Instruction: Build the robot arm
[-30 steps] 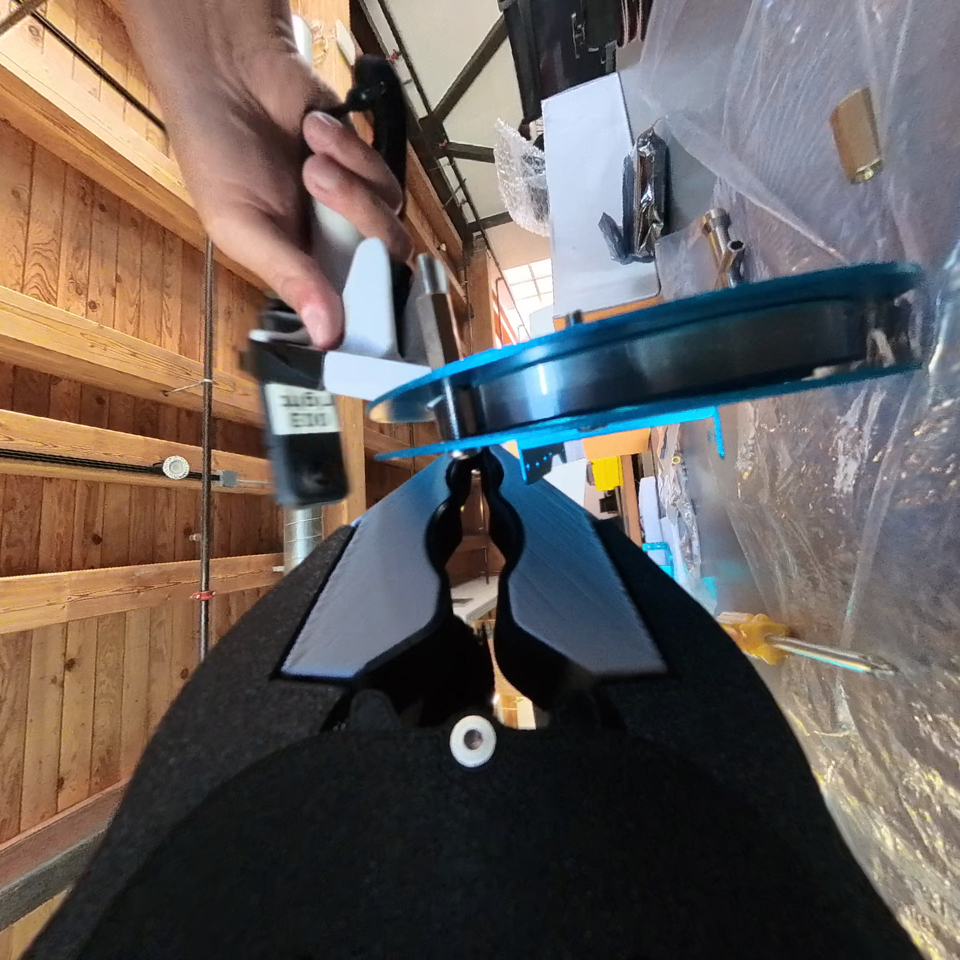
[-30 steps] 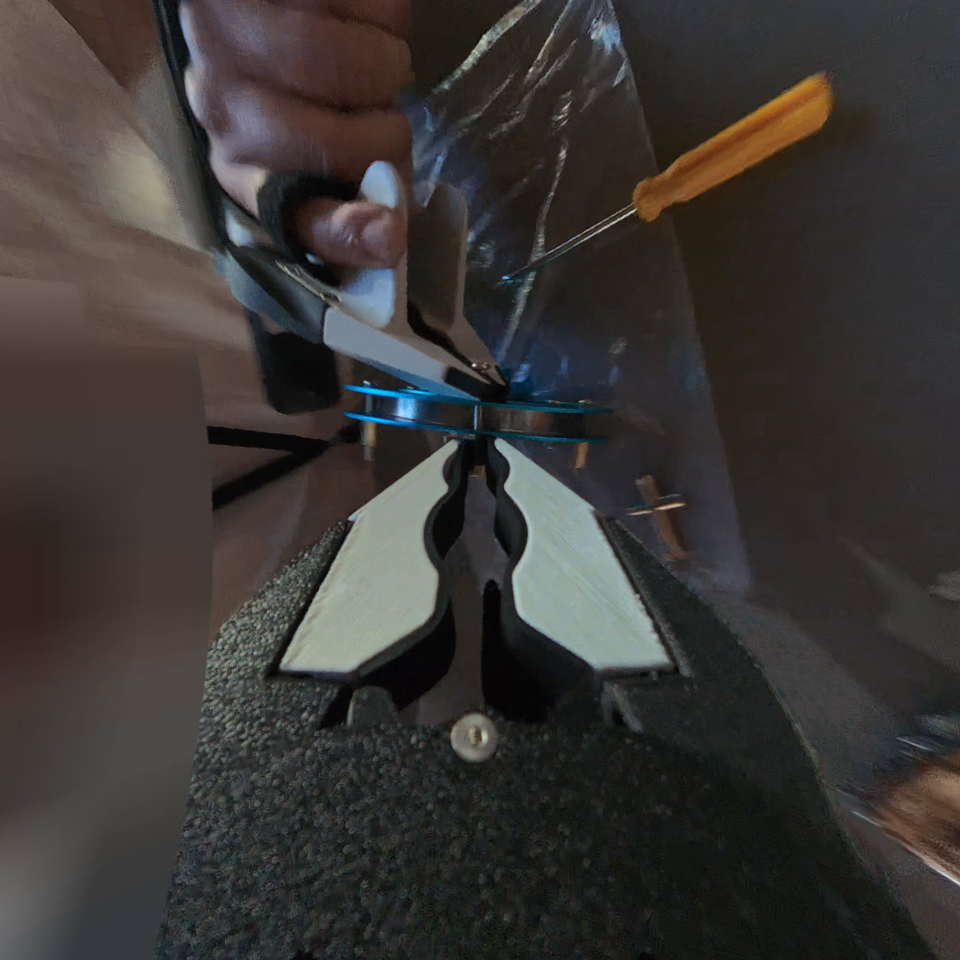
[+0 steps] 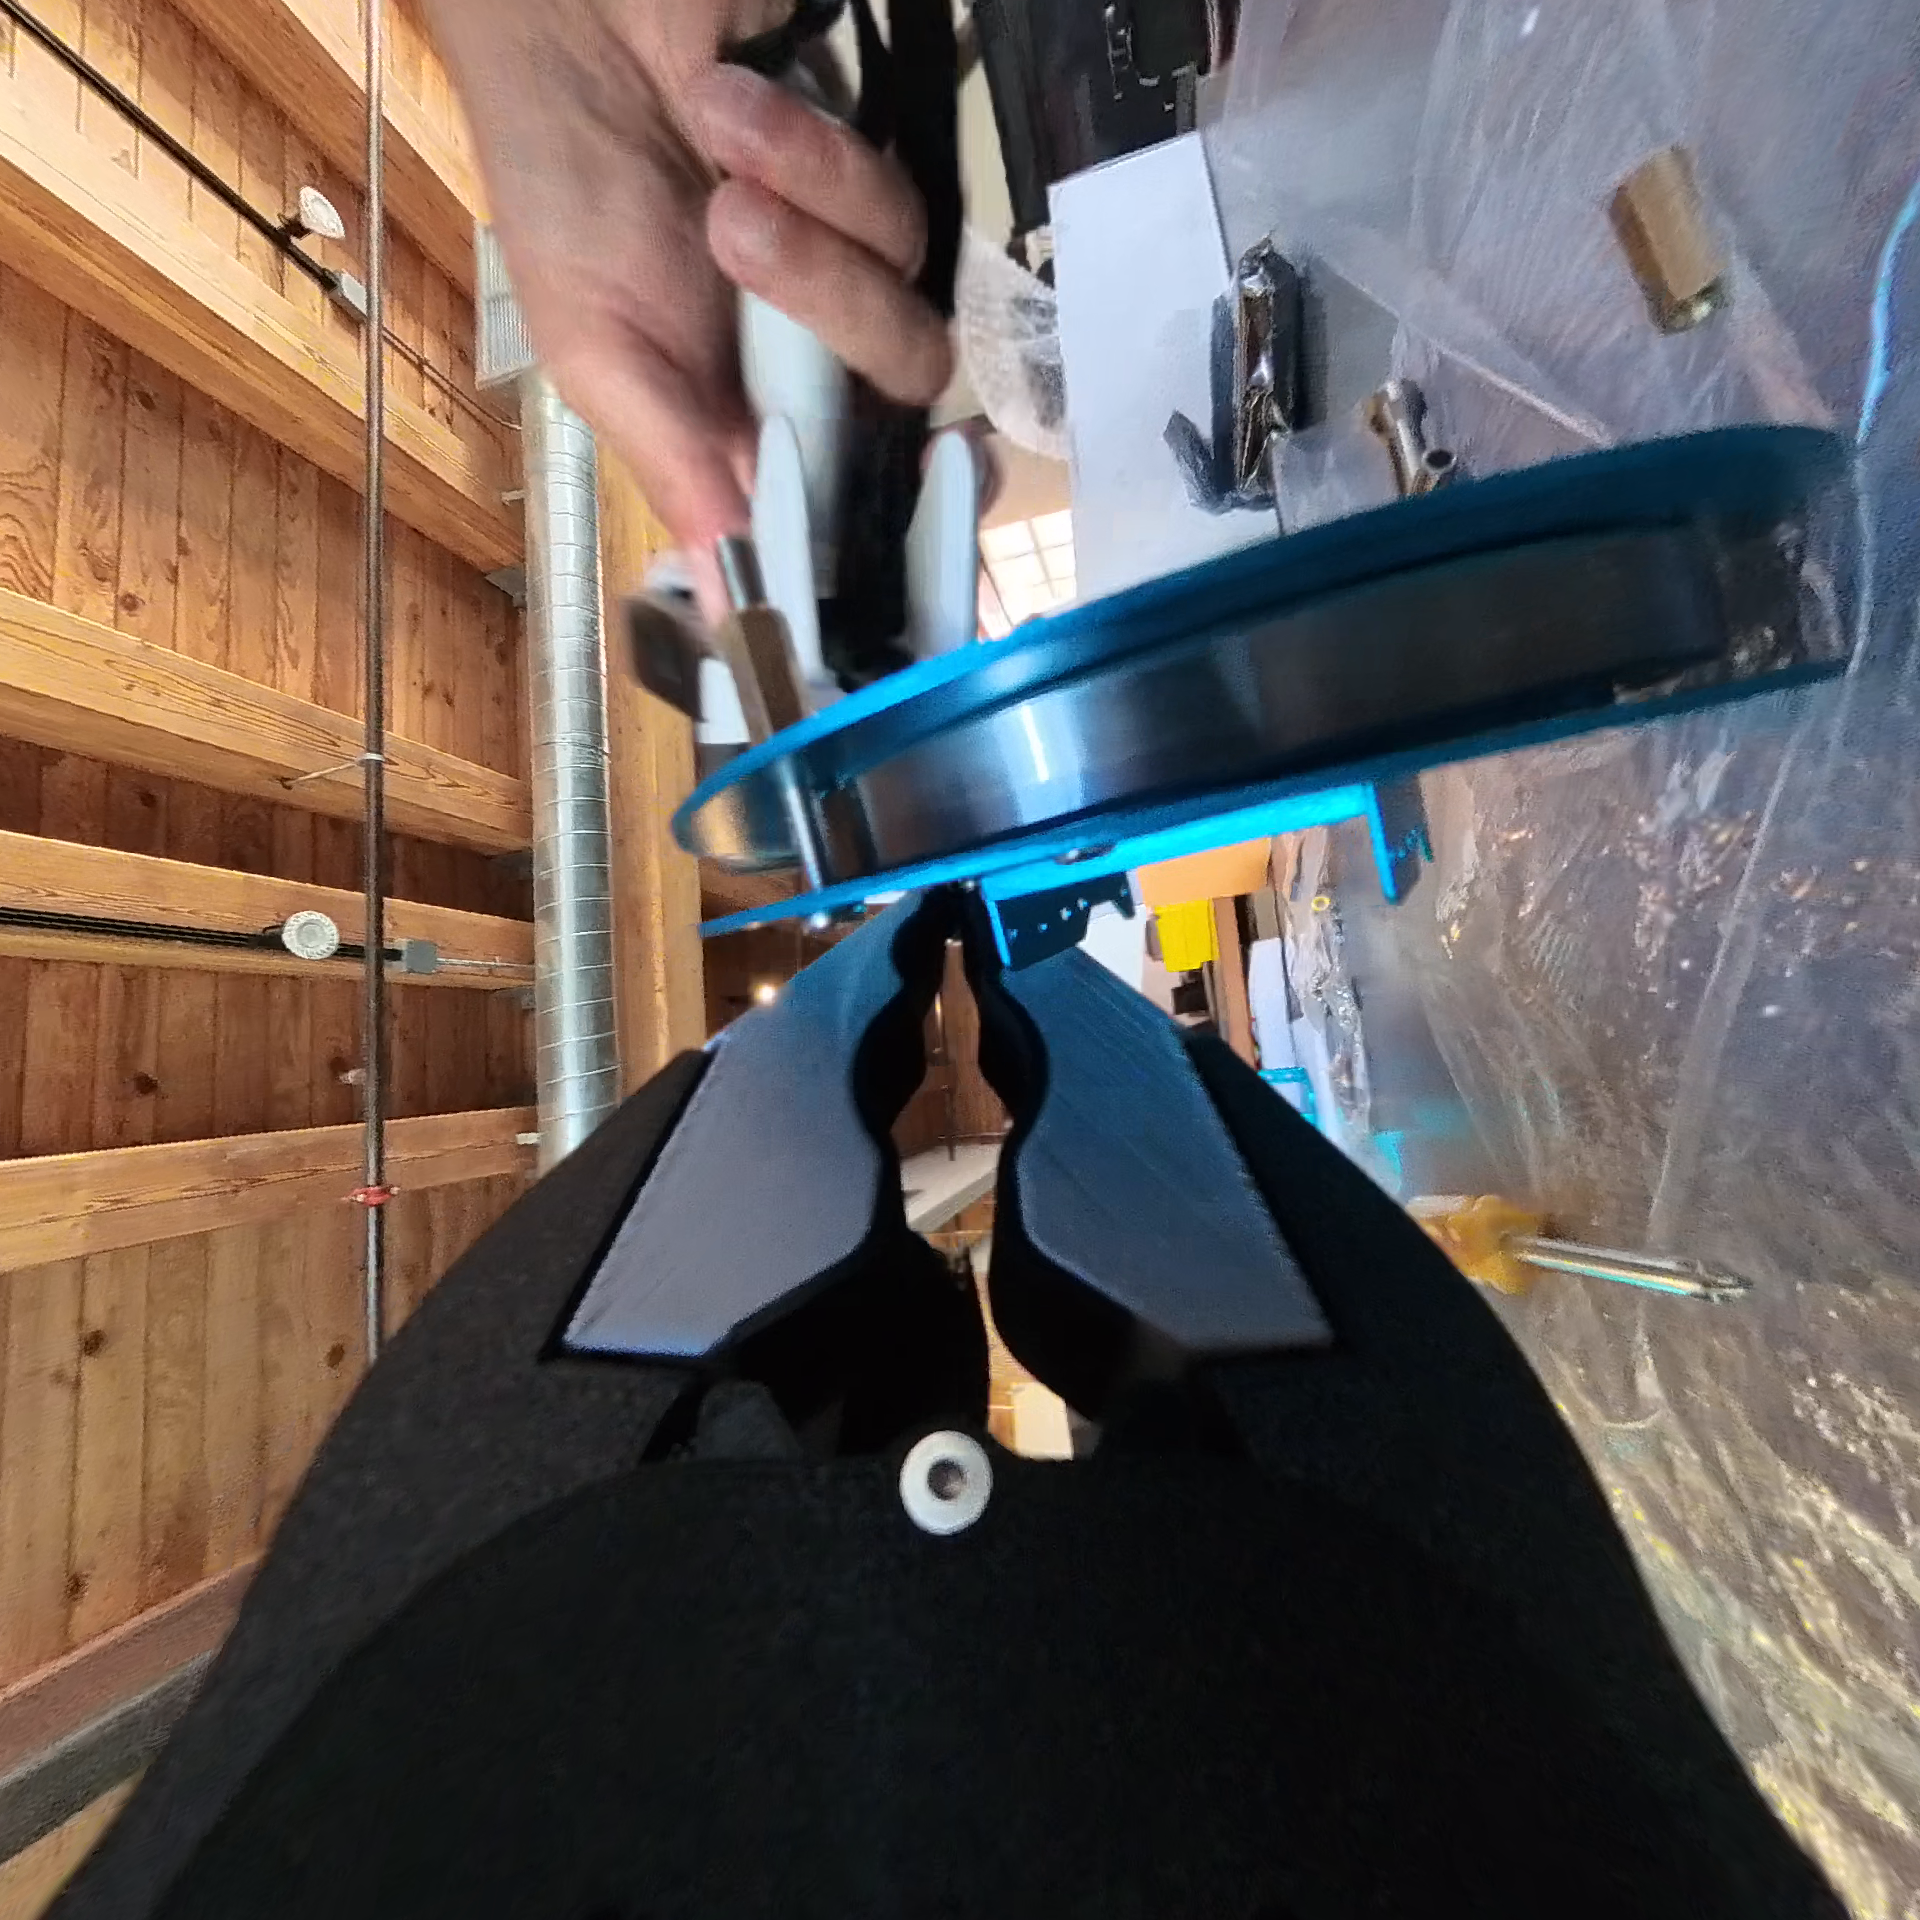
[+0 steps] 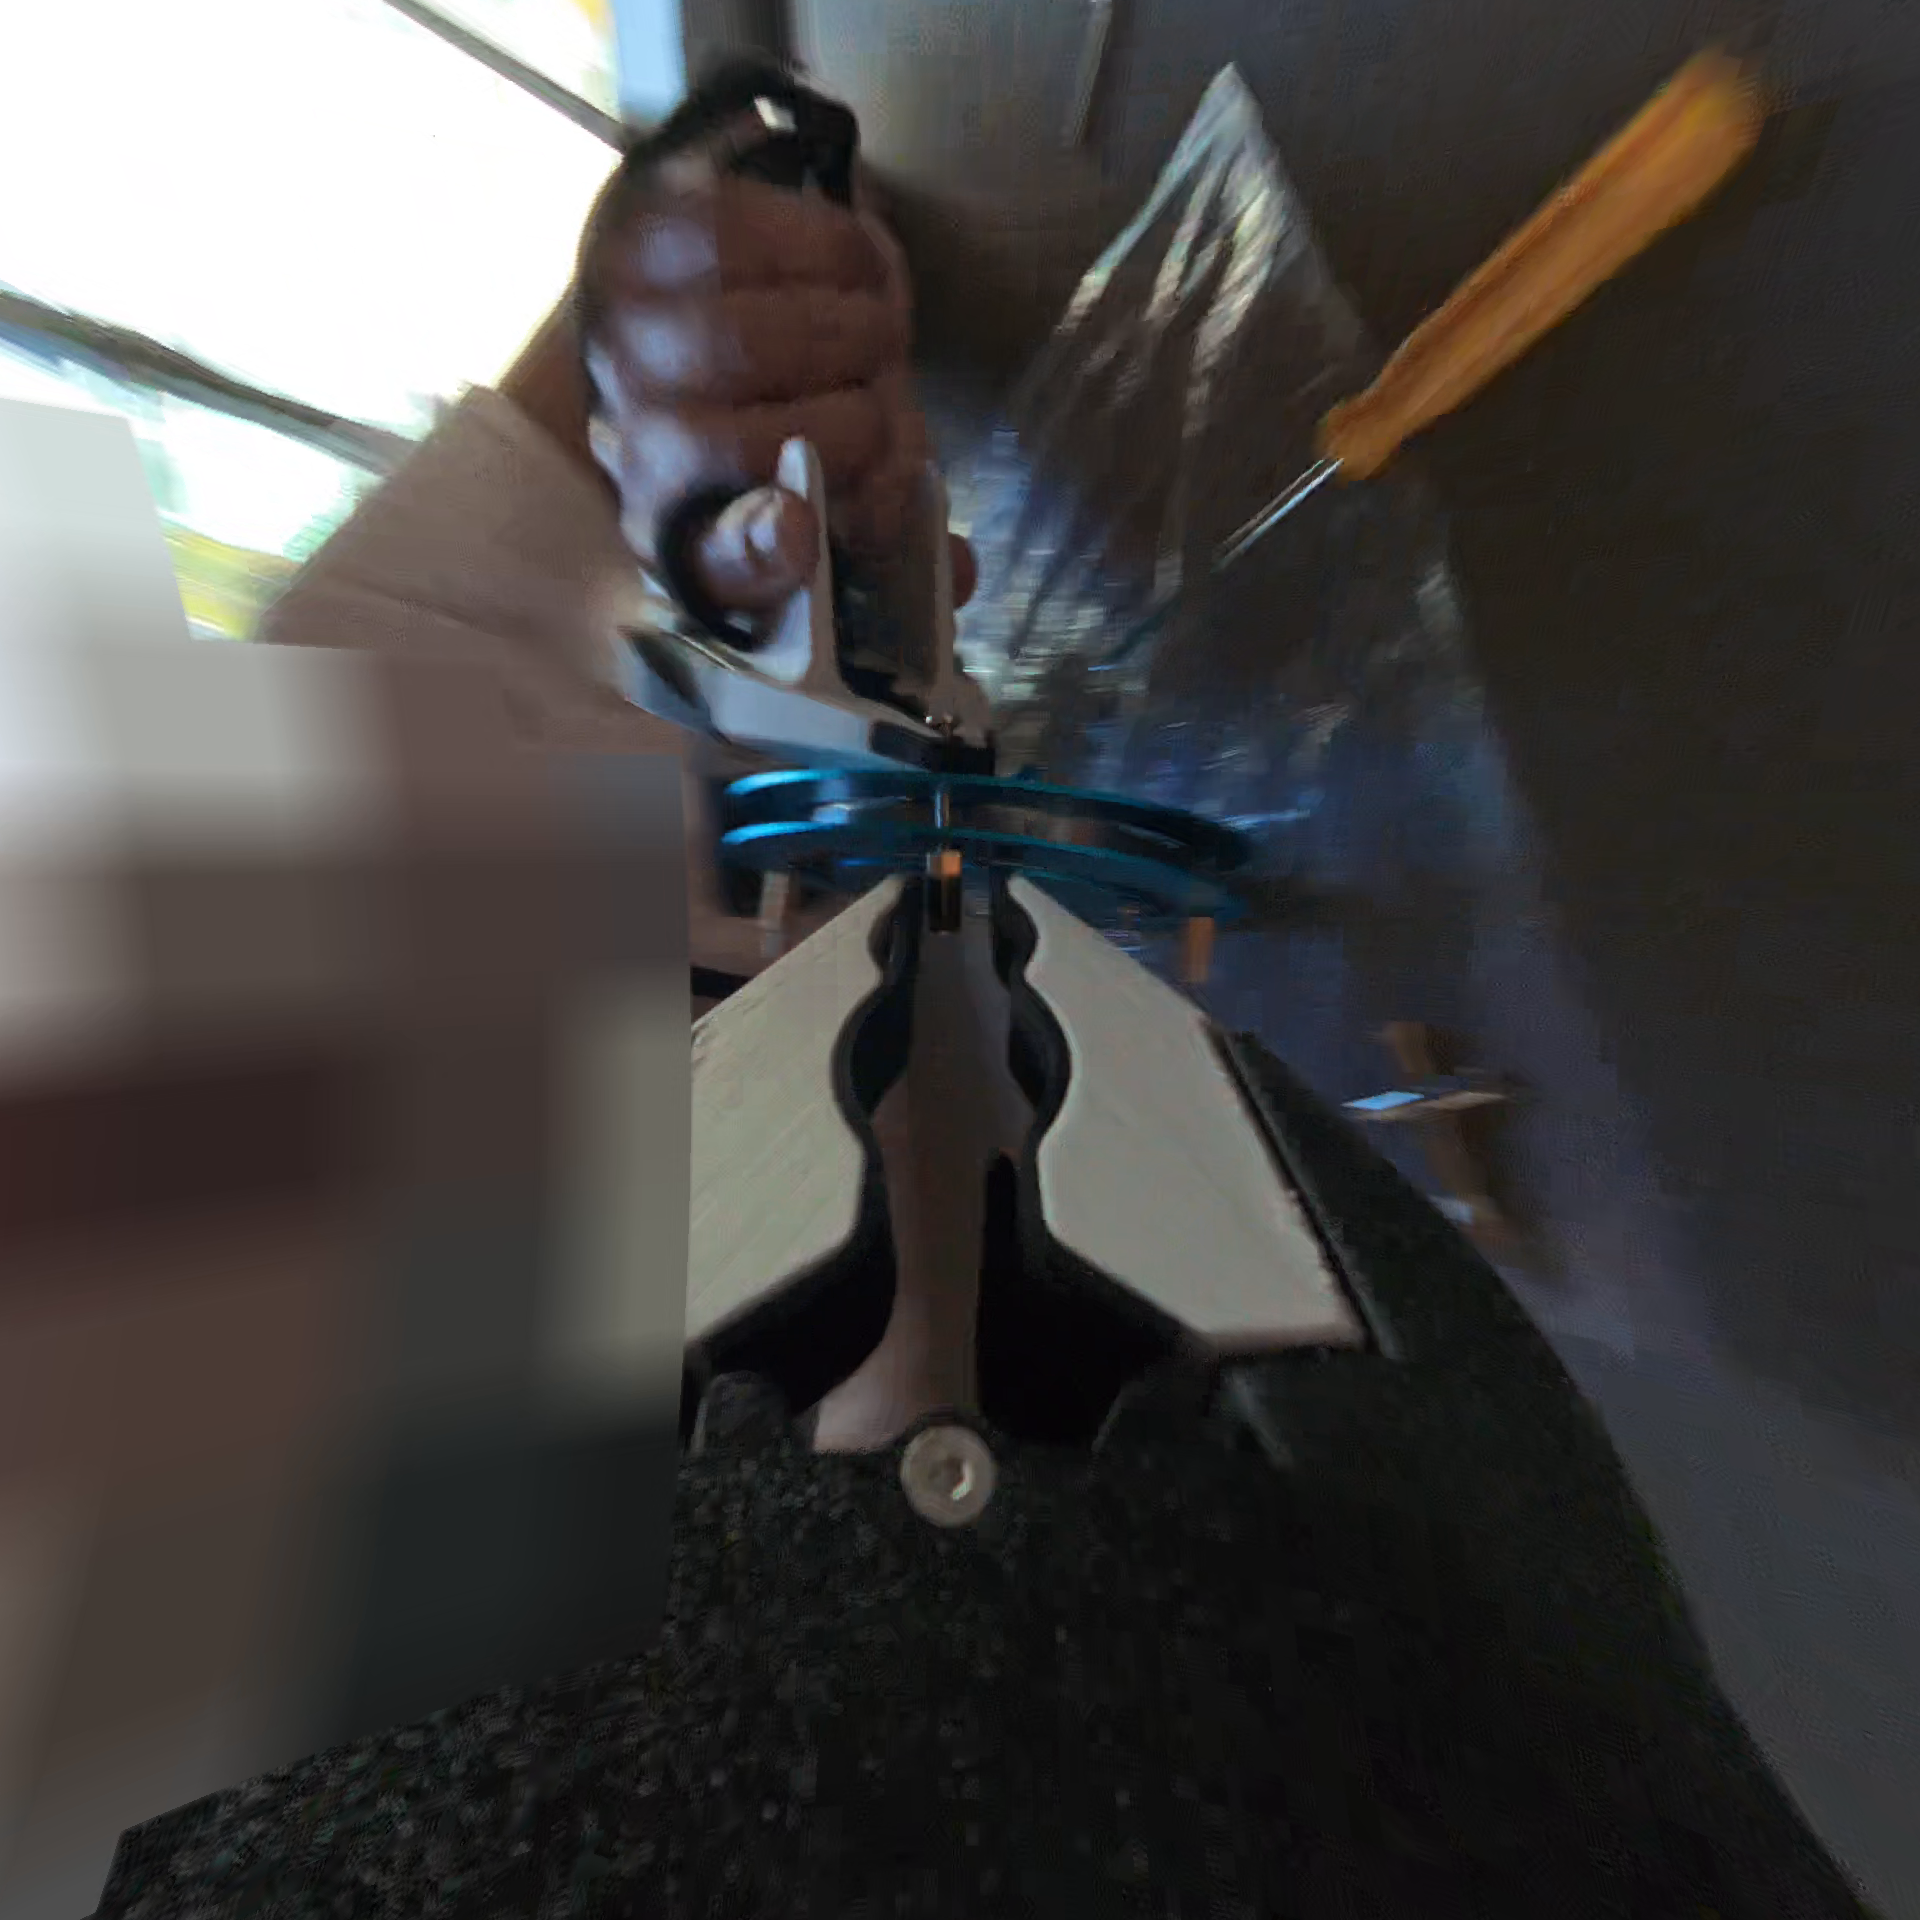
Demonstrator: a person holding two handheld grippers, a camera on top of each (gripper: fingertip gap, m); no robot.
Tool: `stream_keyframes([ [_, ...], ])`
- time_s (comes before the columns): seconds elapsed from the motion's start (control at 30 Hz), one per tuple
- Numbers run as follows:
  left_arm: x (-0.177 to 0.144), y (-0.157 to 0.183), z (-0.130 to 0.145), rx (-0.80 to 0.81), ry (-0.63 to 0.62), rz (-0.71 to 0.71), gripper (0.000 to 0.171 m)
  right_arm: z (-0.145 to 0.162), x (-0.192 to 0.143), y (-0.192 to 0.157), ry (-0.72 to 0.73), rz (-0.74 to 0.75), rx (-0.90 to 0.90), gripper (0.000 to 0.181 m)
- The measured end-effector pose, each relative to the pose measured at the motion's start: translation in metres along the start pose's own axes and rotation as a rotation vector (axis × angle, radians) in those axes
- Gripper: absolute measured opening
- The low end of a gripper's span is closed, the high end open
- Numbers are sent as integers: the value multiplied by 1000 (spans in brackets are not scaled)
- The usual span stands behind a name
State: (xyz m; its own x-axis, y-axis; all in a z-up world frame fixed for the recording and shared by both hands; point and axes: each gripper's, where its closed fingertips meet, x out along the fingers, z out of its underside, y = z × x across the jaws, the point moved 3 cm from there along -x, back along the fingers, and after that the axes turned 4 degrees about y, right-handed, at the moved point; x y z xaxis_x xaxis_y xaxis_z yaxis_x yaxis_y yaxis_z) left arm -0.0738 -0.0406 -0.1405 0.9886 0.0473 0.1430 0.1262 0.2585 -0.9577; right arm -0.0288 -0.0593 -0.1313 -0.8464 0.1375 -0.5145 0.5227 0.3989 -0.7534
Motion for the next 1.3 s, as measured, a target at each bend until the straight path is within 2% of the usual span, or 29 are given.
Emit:
stream_keyframes([
  [0.03,1,0,1,-12,-2,6,0,-2,-3,-3,-14,170,-191,18],
  [0.13,2,1,3,-67,-7,36,0,-1,-4,-14,-58,556,-615,17],
  [0.2,2,1,3,-119,-8,60,0,2,0,-11,-53,749,-789,16],
  [0.4,2,3,7,-135,-29,77,0,1,11,-2,50,1233,-1136,9],
  [0.53,3,4,10,-117,-48,73,0,0,17,3,-13,1510,-1297,15],
  [0.57,2,4,11,-93,-50,62,0,0,17,3,-28,1508,-1271,14],
  [0.63,1,2,10,-27,-51,22,0,-3,16,-3,-13,1351,-1125,7],
  [0.77,0,2,8,24,-56,1,0,-6,10,-7,-39,849,-656,4],
  [0.87,1,3,8,54,-56,-9,0,-9,8,-2,-105,419,-230,3],
  [0.97,-1,2,4,60,-46,-24,0,-6,8,-3,-152,-73,206,4],
  [1.03,0,4,7,41,-46,-8,0,-7,9,2,-112,-240,361,4],
  [1.07,0,4,7,46,-44,-10,0,-7,9,3,-111,-241,341,4],
  [1.13,1,4,7,14,-40,-1,0,-7,8,3,-92,-54,115,4],
  [1.3,2,2,7,-35,-42,19,0,-6,6,-8,-126,764,-759,10],
])
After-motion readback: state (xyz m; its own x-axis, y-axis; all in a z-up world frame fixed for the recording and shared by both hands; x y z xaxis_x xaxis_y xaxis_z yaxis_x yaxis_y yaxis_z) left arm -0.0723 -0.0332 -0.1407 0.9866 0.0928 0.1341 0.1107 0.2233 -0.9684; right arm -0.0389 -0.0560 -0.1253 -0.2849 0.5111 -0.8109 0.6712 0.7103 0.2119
